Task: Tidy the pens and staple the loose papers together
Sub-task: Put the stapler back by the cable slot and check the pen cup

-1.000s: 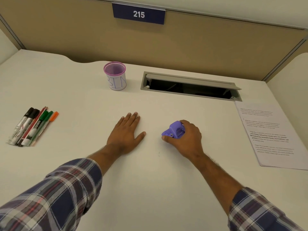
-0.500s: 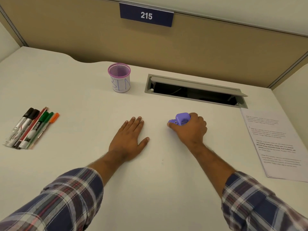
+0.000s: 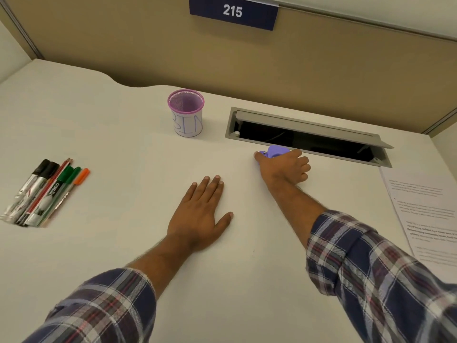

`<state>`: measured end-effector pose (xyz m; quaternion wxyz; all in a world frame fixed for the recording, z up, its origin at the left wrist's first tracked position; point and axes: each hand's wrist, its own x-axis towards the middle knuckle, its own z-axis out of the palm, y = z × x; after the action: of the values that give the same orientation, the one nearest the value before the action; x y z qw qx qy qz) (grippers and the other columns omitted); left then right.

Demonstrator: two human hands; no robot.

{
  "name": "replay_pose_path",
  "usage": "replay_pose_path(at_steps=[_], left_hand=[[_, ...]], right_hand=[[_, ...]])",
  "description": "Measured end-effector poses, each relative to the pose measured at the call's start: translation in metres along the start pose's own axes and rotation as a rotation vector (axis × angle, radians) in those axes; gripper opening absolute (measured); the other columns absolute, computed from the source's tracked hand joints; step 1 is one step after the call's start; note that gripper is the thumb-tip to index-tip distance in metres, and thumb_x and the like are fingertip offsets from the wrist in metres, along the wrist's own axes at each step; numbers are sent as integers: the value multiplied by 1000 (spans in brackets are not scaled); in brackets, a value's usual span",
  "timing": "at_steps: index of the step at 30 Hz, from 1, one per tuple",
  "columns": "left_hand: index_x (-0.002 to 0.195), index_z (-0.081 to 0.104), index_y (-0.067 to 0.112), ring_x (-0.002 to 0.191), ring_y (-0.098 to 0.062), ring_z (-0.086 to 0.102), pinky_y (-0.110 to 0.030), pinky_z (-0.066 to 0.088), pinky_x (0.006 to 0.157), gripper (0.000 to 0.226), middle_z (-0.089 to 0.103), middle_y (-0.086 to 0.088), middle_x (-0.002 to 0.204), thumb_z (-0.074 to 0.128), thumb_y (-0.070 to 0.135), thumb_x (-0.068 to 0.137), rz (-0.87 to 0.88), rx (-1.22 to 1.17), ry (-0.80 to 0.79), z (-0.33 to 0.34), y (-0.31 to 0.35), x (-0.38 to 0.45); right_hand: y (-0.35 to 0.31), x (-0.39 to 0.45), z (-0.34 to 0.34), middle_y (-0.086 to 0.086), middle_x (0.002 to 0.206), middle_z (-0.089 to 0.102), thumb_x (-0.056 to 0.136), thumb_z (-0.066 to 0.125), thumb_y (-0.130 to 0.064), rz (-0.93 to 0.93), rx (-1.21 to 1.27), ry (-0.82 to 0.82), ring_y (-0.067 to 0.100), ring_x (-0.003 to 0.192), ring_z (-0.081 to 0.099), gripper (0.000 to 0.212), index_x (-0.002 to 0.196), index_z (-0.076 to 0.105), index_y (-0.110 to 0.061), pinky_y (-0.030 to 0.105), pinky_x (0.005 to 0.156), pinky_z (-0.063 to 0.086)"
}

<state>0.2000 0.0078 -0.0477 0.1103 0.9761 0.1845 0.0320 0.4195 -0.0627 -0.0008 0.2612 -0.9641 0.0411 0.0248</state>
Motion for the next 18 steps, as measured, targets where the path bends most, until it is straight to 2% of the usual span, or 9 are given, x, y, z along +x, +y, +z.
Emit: replay_pose_path(at_steps=[14, 16, 18], left_hand=[[158, -3, 23, 152, -9, -13, -36, -1, 124, 77, -10, 9, 166, 16, 64, 95, -5, -6, 3, 0, -1, 0], [158, -3, 23, 152, -9, -13, -36, -1, 125, 77, -10, 9, 166, 16, 64, 95, -7, -8, 0, -1, 0, 0], [158, -3, 23, 152, -9, -13, -36, 0, 125, 77, -10, 10, 166, 16, 64, 95, -10, -7, -2, -1, 0, 0]], right_hand=[[-14, 18, 6, 13, 127, 49, 53, 69, -80, -92, -94, -8, 29, 117, 47, 104, 125, 42, -10, 41, 94, 39], [-14, 19, 5, 13, 129, 49, 51, 70, -81, -89, -107, -31, 29, 118, 47, 109, 128, 39, -10, 41, 94, 40], [-12, 18, 1, 15, 137, 44, 51, 69, -82, -84, -90, -85, 31, 124, 44, 122, 141, 29, -9, 44, 99, 38]])
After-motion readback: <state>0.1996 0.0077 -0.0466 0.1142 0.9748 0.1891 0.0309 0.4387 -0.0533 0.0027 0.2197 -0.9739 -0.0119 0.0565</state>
